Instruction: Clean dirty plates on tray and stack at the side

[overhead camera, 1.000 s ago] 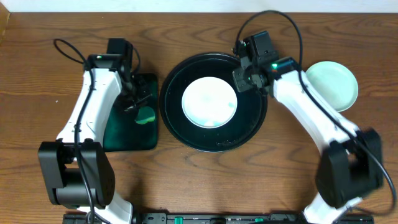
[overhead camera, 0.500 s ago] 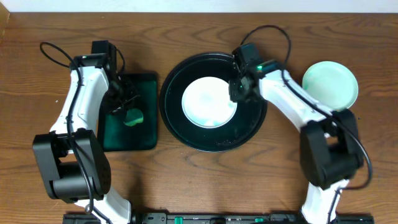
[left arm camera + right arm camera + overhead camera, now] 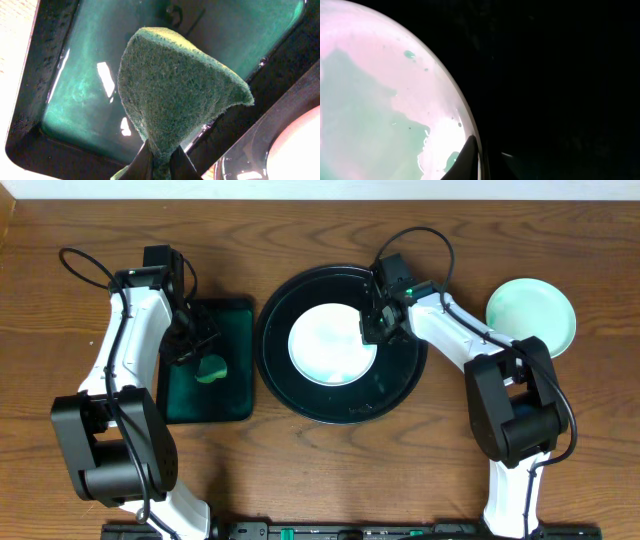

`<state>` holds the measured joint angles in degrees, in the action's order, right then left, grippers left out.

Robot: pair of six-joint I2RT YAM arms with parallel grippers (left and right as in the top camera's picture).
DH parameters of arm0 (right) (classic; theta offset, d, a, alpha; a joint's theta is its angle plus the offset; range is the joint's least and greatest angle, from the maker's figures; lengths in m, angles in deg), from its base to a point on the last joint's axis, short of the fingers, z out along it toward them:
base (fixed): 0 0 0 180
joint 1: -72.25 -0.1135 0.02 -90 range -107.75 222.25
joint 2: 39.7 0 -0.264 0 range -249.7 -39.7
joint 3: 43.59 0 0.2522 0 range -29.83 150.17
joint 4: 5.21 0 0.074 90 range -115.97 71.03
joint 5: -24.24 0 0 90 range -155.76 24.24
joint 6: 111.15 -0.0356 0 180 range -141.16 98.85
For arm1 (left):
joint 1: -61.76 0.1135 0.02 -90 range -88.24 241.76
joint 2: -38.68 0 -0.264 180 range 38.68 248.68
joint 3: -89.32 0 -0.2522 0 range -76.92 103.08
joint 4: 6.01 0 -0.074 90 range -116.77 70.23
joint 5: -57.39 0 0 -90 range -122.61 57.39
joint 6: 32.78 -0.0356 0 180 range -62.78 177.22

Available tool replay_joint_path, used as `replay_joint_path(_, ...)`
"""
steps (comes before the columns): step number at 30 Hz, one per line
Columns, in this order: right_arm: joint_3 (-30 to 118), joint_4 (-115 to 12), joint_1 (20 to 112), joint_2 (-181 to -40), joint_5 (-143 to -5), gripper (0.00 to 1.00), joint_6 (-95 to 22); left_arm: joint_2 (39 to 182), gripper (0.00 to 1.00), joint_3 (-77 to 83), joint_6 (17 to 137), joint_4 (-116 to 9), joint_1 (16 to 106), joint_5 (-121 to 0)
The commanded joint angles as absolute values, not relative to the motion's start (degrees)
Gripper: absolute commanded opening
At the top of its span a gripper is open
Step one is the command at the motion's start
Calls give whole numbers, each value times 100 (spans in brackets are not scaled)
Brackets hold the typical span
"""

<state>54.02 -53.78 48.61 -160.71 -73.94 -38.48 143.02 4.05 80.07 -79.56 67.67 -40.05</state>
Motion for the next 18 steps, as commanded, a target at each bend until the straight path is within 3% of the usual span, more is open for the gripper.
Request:
replay_joint_path(1, 5407, -5253, 4699, -15835, -6603, 2, -3509, 14350, 7, 313, 7948, -7973, 6796, -3940)
replay_joint_path(18, 5407, -5155, 4251, -14952, -4483, 1, -2667, 14354, 7, 300, 7928, -7993, 6796, -3940)
